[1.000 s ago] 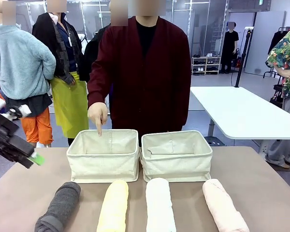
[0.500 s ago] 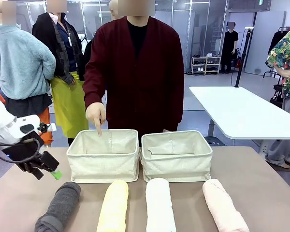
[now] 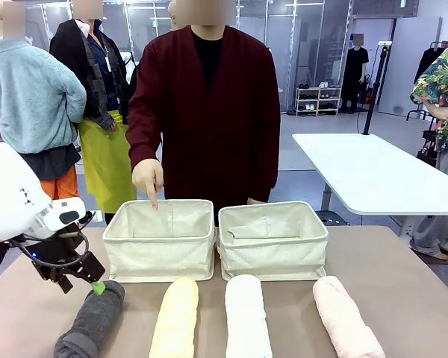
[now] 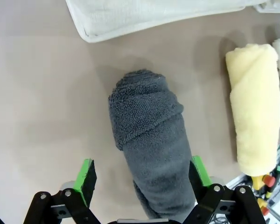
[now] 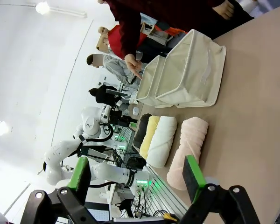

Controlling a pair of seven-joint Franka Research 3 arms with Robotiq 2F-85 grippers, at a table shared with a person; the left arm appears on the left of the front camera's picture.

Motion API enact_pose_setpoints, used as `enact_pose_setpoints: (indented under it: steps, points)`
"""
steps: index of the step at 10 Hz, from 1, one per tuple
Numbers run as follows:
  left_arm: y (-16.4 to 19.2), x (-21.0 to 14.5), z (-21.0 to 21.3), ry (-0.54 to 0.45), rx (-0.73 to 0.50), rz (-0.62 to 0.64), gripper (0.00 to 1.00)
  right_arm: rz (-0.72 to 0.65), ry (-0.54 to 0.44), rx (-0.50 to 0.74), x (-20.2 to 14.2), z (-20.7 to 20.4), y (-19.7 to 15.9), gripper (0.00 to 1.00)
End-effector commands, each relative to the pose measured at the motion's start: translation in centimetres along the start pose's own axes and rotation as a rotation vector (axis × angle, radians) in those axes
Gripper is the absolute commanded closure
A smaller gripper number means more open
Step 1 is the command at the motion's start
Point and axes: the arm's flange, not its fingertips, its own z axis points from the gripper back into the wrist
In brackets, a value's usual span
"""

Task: Divide the towels into two baskets.
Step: Pick up one hotel-folded towel and place it in the Fabric basket indicated by the person.

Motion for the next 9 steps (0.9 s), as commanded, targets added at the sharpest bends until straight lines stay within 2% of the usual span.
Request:
enact_pose_setpoints:
  steps: [1, 6, 7, 8, 9]
  points:
    - [-0.6, -6.9, -3.6, 0.018, 0.026, 0.039, 0.0, 0.0, -0.004, 0.005, 0.0, 0.1, 0.5, 0.0]
    - [-1.5, -8.7, -6.8, 0.067, -0.018, 0.051, 0.0, 0.0, -0.004, 0.005, 0.0, 0.1, 0.5, 0.0]
    - [-1.5, -9.0, -7.1, 0.068, -0.002, 0.041, 0.08, 0.0, -0.004, 0.005, 0.0, 0.1, 0.5, 0.0]
    - [-1.4, -9.2, -7.4, 0.059, 0.025, 0.019, 0.23, 0.0, -0.004, 0.005, 0.0, 0.1, 0.5, 0.0]
    - [-1.3, -9.5, -7.7, 0.063, 0.025, 0.009, 0.55, 0.0, -0.004, 0.005, 0.0, 0.1, 0.5, 0.0]
